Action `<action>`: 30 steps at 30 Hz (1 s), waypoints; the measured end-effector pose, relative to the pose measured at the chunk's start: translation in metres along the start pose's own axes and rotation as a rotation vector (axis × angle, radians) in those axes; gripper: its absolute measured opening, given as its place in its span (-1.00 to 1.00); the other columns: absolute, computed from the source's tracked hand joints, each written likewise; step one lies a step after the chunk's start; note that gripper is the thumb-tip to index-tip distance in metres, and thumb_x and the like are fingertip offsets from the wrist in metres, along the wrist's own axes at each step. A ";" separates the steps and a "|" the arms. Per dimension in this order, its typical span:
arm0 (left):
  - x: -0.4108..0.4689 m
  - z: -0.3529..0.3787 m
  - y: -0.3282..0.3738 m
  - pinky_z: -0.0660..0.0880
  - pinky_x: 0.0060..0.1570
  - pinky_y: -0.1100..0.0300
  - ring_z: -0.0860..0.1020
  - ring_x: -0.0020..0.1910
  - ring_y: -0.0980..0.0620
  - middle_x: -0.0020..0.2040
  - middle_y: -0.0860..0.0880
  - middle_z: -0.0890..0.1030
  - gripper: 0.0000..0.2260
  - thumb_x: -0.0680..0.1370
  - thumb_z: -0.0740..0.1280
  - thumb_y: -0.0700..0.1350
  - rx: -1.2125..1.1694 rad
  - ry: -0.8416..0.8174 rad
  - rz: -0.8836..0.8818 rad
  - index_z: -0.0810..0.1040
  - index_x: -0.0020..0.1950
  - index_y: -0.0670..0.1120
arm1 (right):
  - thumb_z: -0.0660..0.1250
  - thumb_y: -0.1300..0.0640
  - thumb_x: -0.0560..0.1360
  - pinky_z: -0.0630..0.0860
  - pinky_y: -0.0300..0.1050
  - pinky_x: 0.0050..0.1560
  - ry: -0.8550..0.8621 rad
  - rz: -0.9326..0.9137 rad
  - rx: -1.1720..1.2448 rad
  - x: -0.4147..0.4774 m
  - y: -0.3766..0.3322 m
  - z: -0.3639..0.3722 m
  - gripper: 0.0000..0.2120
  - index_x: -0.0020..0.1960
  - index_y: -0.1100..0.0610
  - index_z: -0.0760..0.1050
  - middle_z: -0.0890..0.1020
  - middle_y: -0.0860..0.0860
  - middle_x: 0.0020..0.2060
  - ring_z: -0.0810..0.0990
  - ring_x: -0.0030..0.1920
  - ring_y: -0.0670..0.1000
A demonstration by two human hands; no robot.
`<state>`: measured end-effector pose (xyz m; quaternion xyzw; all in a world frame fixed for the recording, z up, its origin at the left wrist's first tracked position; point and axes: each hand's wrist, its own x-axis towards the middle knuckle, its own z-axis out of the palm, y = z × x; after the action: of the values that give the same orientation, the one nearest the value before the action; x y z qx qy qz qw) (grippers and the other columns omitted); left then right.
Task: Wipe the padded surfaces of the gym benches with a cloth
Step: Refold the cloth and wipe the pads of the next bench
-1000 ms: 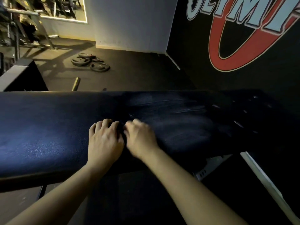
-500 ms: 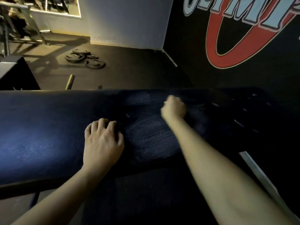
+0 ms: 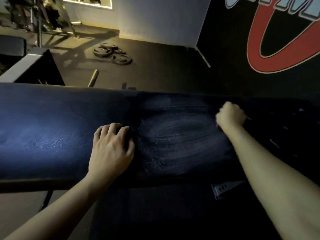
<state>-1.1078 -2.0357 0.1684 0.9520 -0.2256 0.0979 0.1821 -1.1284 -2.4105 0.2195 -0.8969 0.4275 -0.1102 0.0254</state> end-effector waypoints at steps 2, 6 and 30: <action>0.000 0.001 -0.001 0.27 0.43 -0.07 0.44 0.28 -0.10 0.25 -0.02 0.53 -0.60 0.58 0.16 0.11 -0.007 0.013 -0.005 0.56 0.32 0.01 | 0.37 0.16 0.53 0.59 0.06 0.09 -0.023 -0.066 0.058 0.002 -0.061 0.015 -0.76 0.18 0.17 0.61 0.65 0.20 0.14 0.64 0.15 0.26; 0.001 0.002 -0.002 0.28 0.41 -0.07 0.46 0.27 -0.09 0.25 0.00 0.55 -0.59 0.57 0.17 0.13 -0.005 0.025 -0.008 0.58 0.32 0.01 | 0.32 0.13 0.59 0.53 0.01 0.02 -0.139 -0.495 0.223 -0.081 -0.173 0.023 -0.79 0.19 0.17 0.53 0.59 0.18 0.14 0.60 0.14 0.23; 0.002 0.001 0.001 0.30 0.37 -0.06 0.47 0.23 -0.09 0.21 0.02 0.54 -0.61 0.56 0.18 0.14 -0.013 0.015 -0.019 0.58 0.29 0.03 | 0.24 0.07 0.64 0.41 -0.04 -0.13 -0.240 -0.963 0.247 -0.128 -0.151 0.014 -0.82 0.16 0.12 0.53 0.60 0.11 0.05 0.61 0.03 0.19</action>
<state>-1.1070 -2.0375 0.1687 0.9522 -0.2159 0.1018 0.1909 -1.0883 -2.2167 0.2041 -0.9888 -0.0565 -0.0554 0.1263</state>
